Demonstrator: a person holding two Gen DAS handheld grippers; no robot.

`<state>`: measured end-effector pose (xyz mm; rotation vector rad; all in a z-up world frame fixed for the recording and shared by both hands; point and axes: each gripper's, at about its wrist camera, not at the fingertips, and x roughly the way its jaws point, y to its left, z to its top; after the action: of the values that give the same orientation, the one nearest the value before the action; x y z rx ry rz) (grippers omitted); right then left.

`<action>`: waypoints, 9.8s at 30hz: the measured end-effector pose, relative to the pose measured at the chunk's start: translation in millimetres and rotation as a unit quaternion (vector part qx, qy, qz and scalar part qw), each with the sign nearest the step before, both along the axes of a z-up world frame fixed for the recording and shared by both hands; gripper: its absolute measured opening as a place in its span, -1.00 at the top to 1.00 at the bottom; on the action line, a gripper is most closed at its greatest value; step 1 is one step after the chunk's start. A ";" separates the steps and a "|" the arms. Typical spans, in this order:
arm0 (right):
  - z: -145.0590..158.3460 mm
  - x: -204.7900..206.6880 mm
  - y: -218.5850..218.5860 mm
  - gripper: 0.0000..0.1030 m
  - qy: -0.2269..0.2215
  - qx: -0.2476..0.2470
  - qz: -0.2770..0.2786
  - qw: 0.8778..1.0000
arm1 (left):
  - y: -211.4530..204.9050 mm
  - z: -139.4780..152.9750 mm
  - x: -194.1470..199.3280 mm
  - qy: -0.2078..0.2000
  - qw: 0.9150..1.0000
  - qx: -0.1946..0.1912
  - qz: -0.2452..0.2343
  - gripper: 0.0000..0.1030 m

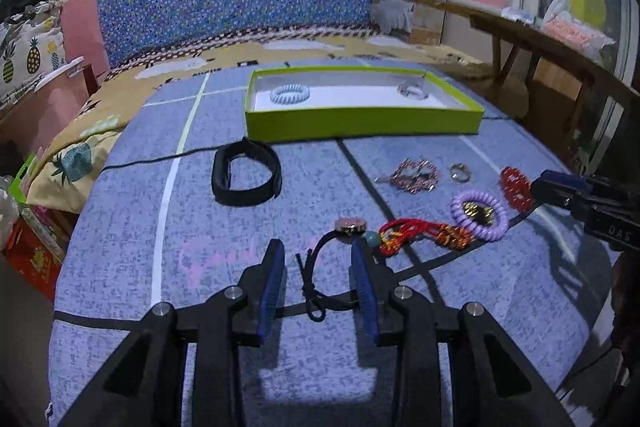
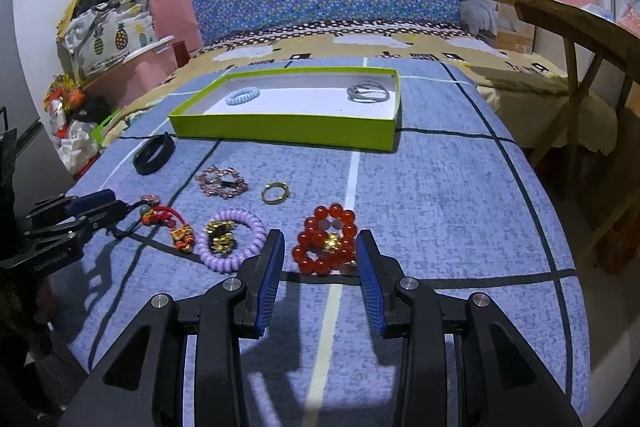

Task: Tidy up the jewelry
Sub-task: 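Grasp the black cord bracelet with the left tool while the right tool grasps the red bead bracelet, then carry the black cord bracelet and red bead bracelet into the green box, then open both tools to release the bracelets inside the box, then grasp the black band with the left tool while the right tool grasps the lavender coiled hair tie, then carry the black band and lavender hair tie over the green box with both tools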

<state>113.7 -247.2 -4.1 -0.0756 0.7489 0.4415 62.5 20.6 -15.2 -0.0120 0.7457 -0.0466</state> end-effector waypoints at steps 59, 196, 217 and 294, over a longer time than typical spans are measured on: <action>18.0 9.7 -13.4 0.83 0.017 0.053 -0.002 0.998 | 11.5 29.8 -0.6 -0.019 1.000 -0.008 0.002 0.90; 30.4 -25.7 11.0 0.56 -0.032 0.039 0.022 0.999 | 28.9 32.2 -7.4 -0.060 0.997 -0.016 0.041 0.41; 10.6 1.8 41.5 0.56 0.008 0.028 0.064 0.998 | 48.0 17.5 37.6 -0.016 0.998 -0.018 0.058 0.41; 34.3 27.6 23.0 0.82 -0.006 0.024 0.019 1.000 | 18.6 46.2 63.0 -0.026 0.999 -0.007 0.023 0.75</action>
<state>141.3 -224.2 30.2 -0.0476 0.7258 0.4956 125.5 39.2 31.0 -0.0417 0.6928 -0.0086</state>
